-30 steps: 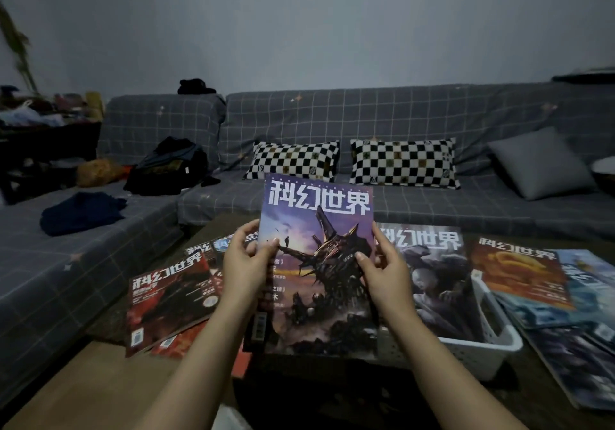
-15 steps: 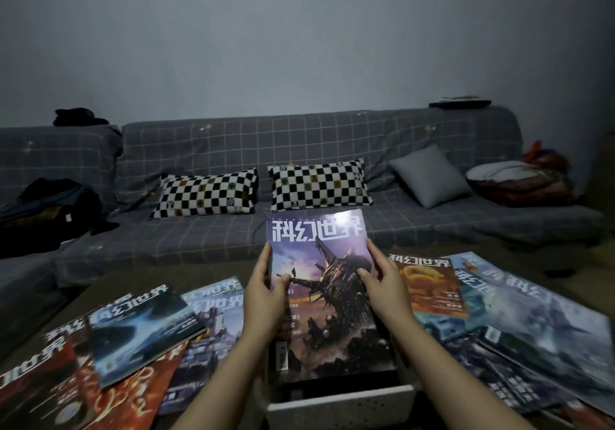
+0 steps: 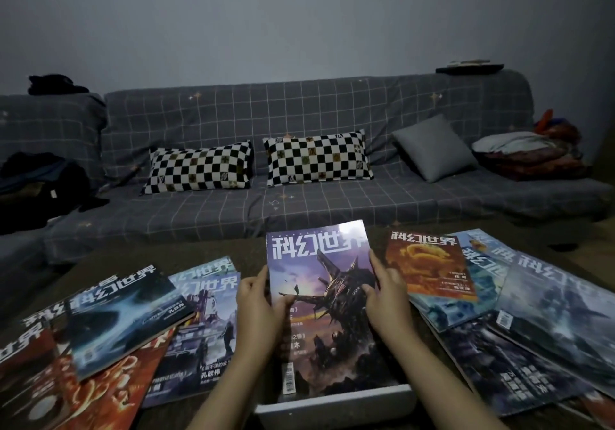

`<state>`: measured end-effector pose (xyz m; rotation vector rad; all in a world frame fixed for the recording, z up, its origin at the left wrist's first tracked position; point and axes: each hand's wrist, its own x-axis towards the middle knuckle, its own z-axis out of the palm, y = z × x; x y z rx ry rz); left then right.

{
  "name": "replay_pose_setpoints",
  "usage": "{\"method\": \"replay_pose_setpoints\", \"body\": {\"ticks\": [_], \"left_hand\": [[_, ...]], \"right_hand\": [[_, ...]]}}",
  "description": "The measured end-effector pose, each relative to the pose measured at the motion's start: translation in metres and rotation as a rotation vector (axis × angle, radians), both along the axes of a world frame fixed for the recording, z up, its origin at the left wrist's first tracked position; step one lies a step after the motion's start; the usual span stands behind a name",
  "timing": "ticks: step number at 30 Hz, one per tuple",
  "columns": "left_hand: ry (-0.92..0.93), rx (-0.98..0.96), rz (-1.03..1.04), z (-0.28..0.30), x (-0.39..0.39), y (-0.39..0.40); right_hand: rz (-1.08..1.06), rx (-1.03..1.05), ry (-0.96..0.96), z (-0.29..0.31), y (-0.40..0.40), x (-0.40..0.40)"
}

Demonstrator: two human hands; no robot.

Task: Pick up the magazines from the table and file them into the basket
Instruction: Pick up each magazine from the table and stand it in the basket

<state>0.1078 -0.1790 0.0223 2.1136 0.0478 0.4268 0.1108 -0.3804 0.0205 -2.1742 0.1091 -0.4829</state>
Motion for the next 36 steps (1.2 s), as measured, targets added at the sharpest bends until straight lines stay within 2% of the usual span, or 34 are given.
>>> {"method": "replay_pose_setpoints", "body": {"ticks": [9,20,25,28,31,36], "left_hand": [[-0.003,0.052,0.035,-0.001,-0.01,-0.002],[-0.012,0.07,0.049,-0.002,-0.016,-0.003],[0.019,0.016,0.009,0.0,-0.022,0.0],[-0.013,-0.049,-0.024,0.003,-0.032,0.006],[-0.048,-0.067,0.005,0.008,-0.043,0.02],[-0.076,-0.011,0.054,0.016,-0.052,0.06]], "right_hand": [[-0.03,-0.064,0.026,-0.004,-0.001,-0.011],[-0.027,-0.045,0.068,-0.006,-0.003,-0.013],[-0.051,-0.06,0.092,-0.001,0.001,-0.016],[-0.12,-0.142,0.033,0.003,0.011,-0.026],[-0.025,-0.164,-0.038,0.009,0.036,-0.037],[0.225,-0.068,-0.124,0.022,0.094,-0.043]]}}
